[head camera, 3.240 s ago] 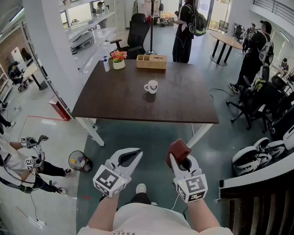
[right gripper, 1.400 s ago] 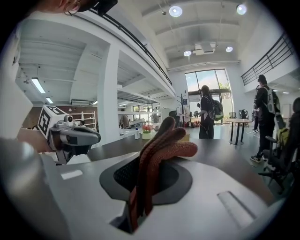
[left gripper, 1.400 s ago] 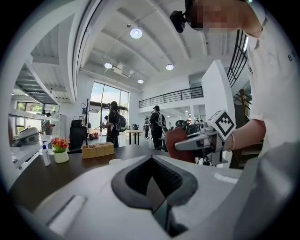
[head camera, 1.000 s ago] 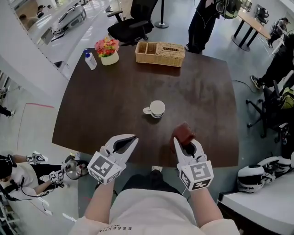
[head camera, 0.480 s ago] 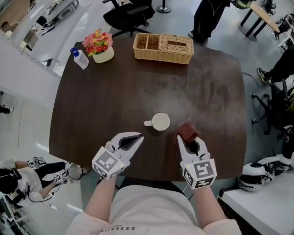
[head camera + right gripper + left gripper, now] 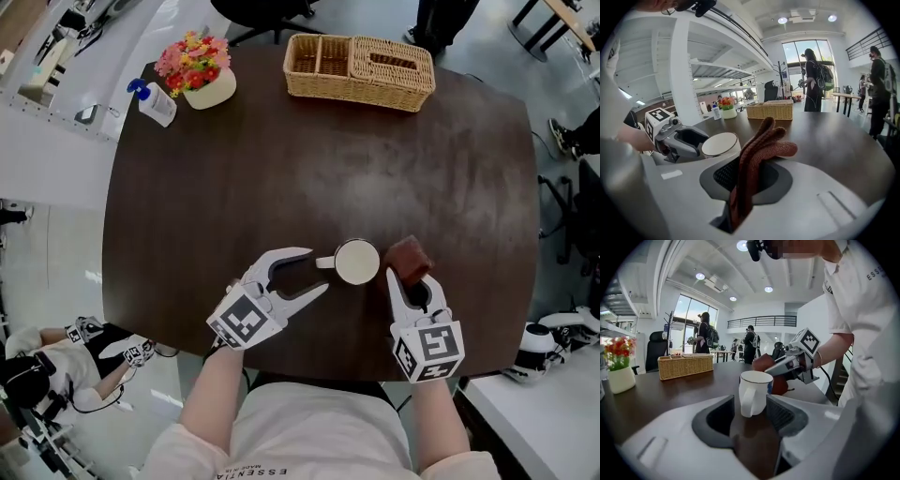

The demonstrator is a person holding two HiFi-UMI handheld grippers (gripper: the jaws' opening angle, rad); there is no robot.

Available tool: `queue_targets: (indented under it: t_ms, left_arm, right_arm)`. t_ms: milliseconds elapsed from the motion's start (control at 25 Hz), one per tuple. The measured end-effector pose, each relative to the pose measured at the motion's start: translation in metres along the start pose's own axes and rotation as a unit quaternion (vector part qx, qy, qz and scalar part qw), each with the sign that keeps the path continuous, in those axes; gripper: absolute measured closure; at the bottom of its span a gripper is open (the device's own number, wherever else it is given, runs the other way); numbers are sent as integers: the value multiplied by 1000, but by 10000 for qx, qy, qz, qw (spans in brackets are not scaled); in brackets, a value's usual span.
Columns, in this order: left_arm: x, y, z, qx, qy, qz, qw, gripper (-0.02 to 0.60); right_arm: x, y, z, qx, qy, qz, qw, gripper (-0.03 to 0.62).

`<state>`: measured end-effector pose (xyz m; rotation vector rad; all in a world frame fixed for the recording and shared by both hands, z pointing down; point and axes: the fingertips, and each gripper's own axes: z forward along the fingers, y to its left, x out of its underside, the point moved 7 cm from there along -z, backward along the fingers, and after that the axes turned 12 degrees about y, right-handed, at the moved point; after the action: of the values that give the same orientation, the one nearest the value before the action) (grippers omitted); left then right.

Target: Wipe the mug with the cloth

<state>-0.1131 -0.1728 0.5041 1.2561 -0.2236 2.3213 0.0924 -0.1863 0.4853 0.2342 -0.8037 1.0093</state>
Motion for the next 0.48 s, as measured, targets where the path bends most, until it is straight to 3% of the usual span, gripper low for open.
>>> queue_targets:
  t_ms: [360,480]
  left_arm:
    - [8,16,31,630,35,562,9964,384]
    - [9,14,33,702,42,645,9954,439]
  right_arm:
    - [13,1,21,-123,155,7,9998,516]
    - [21,4,18,-173,216,-18,9996,516]
